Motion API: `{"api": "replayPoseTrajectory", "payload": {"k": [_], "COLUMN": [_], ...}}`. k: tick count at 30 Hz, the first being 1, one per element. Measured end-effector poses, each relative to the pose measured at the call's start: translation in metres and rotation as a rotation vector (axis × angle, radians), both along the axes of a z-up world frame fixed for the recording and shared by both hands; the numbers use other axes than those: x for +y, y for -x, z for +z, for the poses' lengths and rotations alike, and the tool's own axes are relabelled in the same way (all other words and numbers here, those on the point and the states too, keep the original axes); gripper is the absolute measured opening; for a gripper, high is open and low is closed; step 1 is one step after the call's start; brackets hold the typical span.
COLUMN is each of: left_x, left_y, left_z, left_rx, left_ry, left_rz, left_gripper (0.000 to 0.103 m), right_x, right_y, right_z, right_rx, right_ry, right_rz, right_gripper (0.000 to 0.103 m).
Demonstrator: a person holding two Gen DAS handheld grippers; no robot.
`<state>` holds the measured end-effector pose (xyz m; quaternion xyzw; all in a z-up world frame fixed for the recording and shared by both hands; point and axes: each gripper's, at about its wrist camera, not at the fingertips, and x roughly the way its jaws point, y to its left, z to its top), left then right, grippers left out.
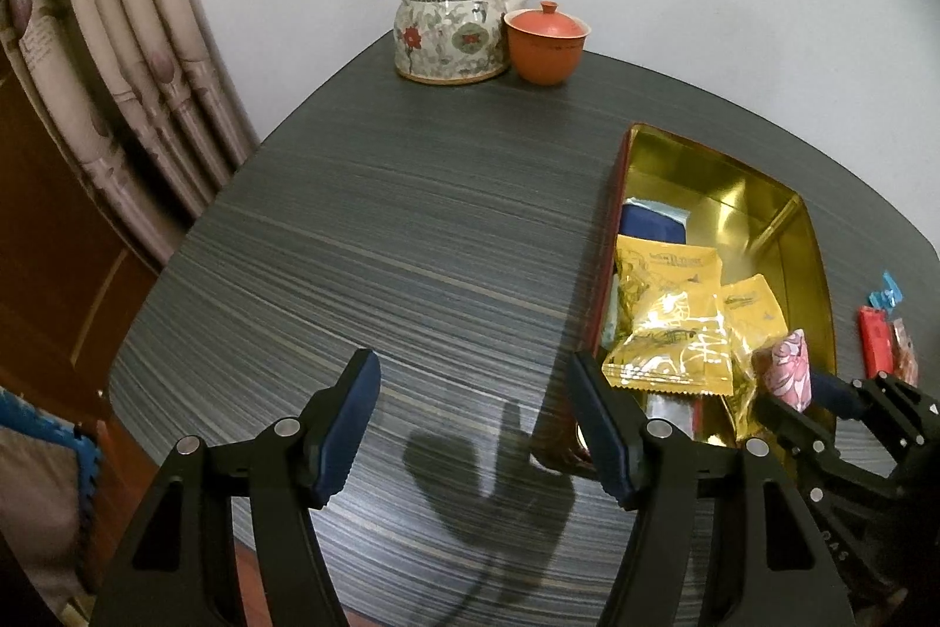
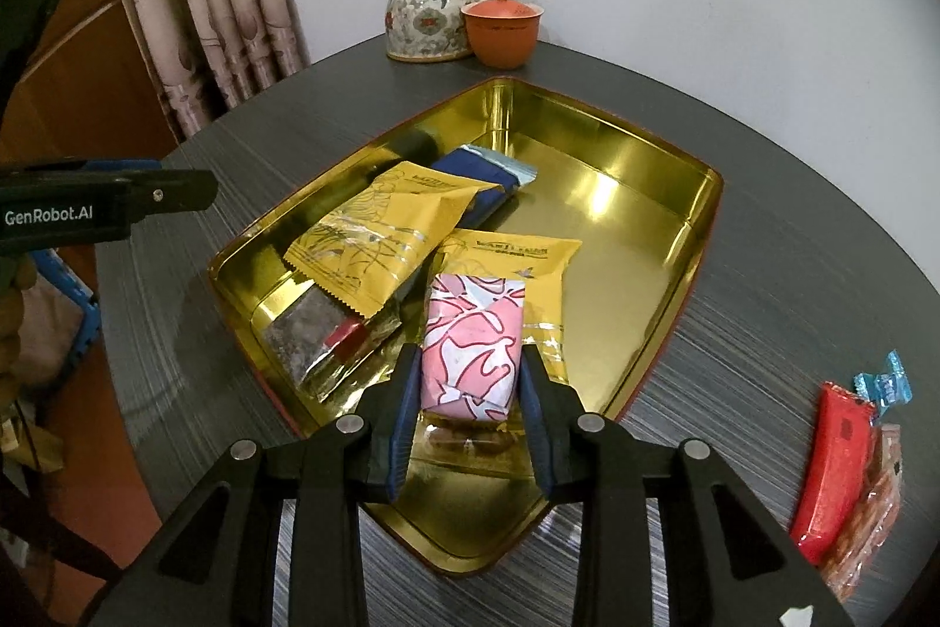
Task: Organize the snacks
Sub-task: 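Carry the pink box into the gold tin and open the right tool, then move the right tool to the clear peanut bag and grasp it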
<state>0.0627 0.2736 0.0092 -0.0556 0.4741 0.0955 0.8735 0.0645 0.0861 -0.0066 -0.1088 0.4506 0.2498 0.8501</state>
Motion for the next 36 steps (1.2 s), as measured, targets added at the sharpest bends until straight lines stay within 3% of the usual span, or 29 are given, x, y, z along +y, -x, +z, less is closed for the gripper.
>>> {"api": "replayPoseTrajectory", "payload": {"k": [5, 12, 20, 28, 36], "left_x": [-0.001, -0.003, -0.002, -0.005, -0.011], "left_y": [0.0, 0.001, 0.001, 0.001, -0.001], "left_z": [-0.001, -0.001, -0.001, -0.002, -0.004], "left_rx": [0.001, -0.002, -0.001, 0.002, 0.011], "left_ry": [-0.002, -0.006, -0.008, -0.006, -0.029], "left_rz": [-0.002, -0.004, -0.003, -0.009, -0.017], "left_gripper": [0.067, 0.067, 0.067, 0.067, 0.067], "right_x": [-0.005, -0.027, -0.112, -0.211, -0.237], "right_y": [0.002, 0.007, -0.004, -0.012, -0.013], "right_z": [0.006, 0.03, 0.044, 0.02, -0.001], "right_rx": [-0.019, -0.07, -0.109, -0.034, 0.052], "right_ry": [-0.005, -0.049, -0.005, 0.065, 0.013], "right_rz": [-0.02, -0.077, -0.309, -0.55, -0.594], "right_gripper": [0.054, 0.059, 0.061, 0.061, 0.061]}}
